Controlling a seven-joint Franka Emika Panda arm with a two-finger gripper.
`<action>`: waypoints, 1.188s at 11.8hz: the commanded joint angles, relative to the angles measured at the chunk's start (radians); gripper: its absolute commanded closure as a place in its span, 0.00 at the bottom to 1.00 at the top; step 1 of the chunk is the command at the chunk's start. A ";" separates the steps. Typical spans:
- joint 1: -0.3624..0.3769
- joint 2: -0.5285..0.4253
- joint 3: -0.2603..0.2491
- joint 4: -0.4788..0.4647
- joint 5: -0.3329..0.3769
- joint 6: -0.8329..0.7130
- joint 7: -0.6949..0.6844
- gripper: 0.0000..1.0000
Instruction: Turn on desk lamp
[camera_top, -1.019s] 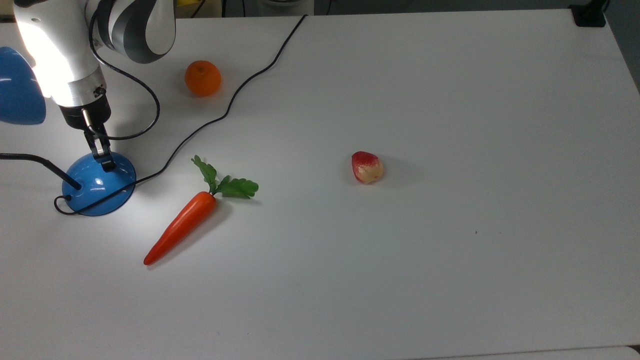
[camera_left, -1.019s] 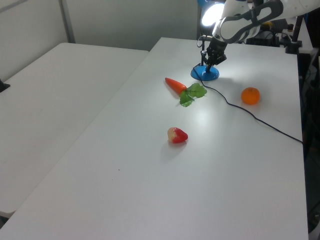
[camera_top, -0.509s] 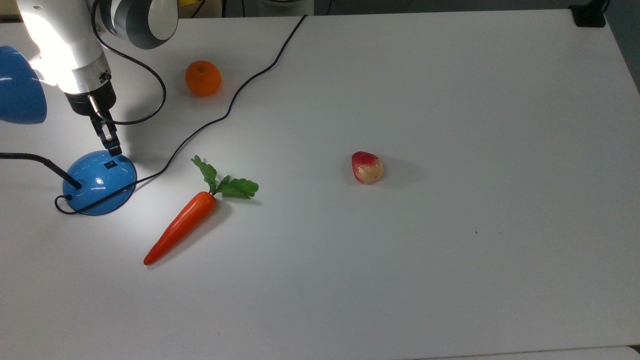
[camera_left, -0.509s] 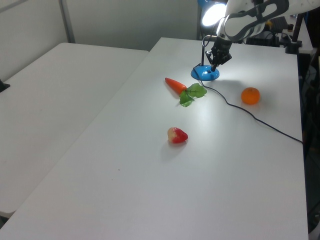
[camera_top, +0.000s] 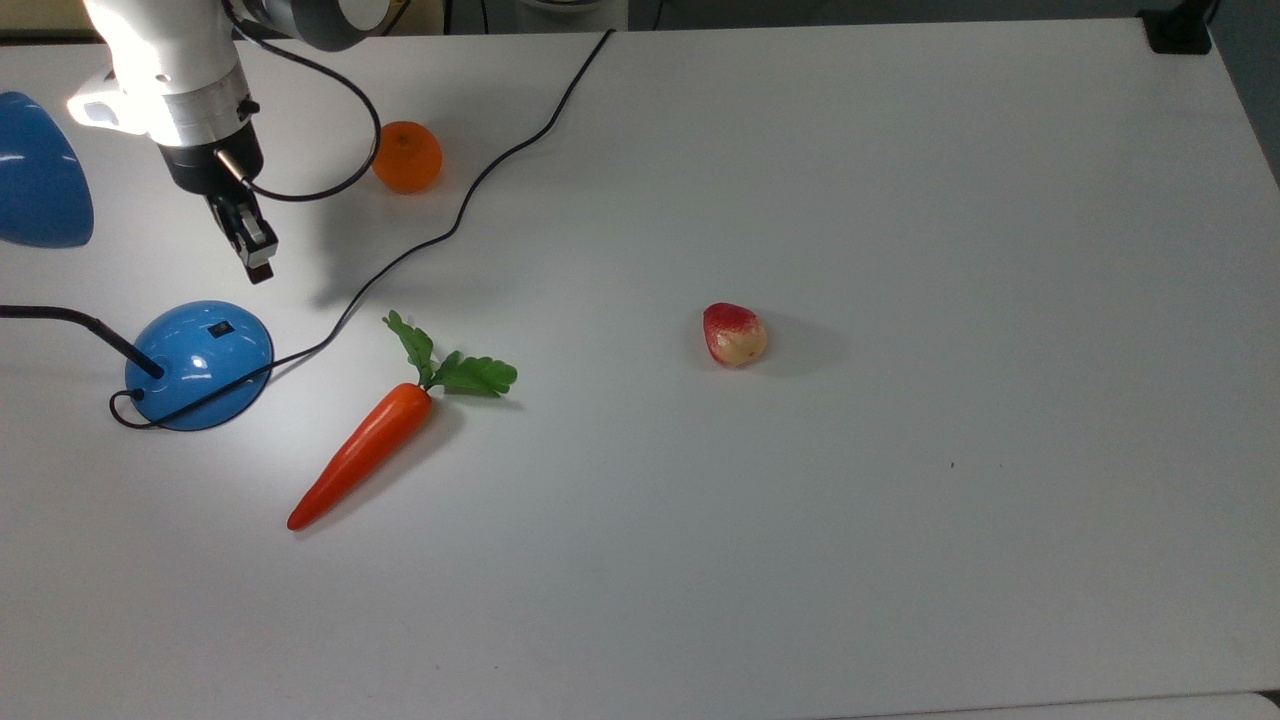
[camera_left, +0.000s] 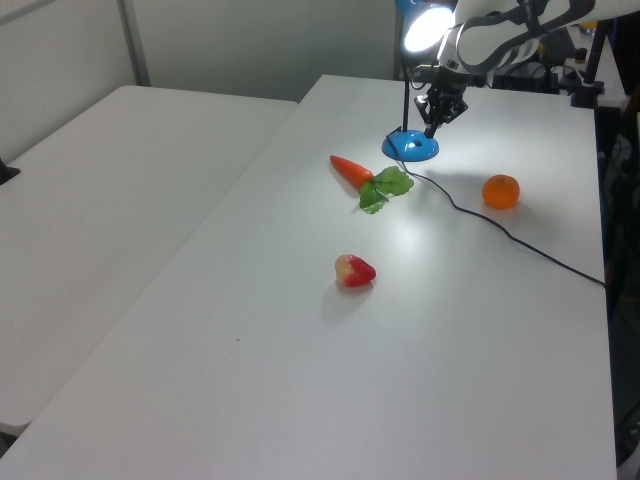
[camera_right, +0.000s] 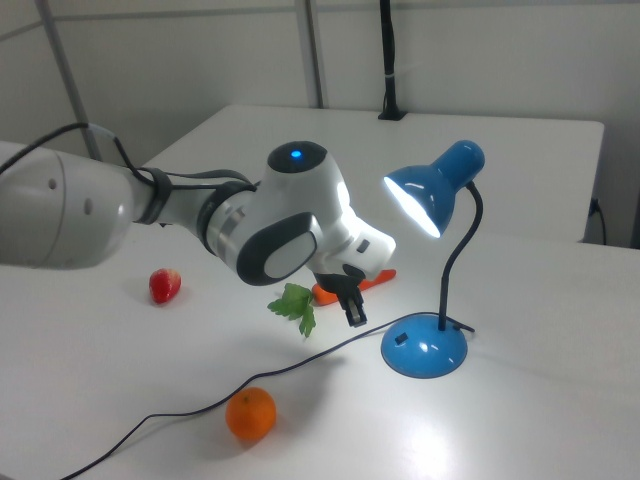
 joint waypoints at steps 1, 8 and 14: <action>0.076 -0.127 -0.024 -0.080 0.019 -0.137 -0.097 0.98; 0.283 -0.244 -0.060 -0.067 0.005 -0.481 -0.268 0.00; 0.313 -0.336 -0.052 -0.067 -0.027 -0.544 -0.412 0.00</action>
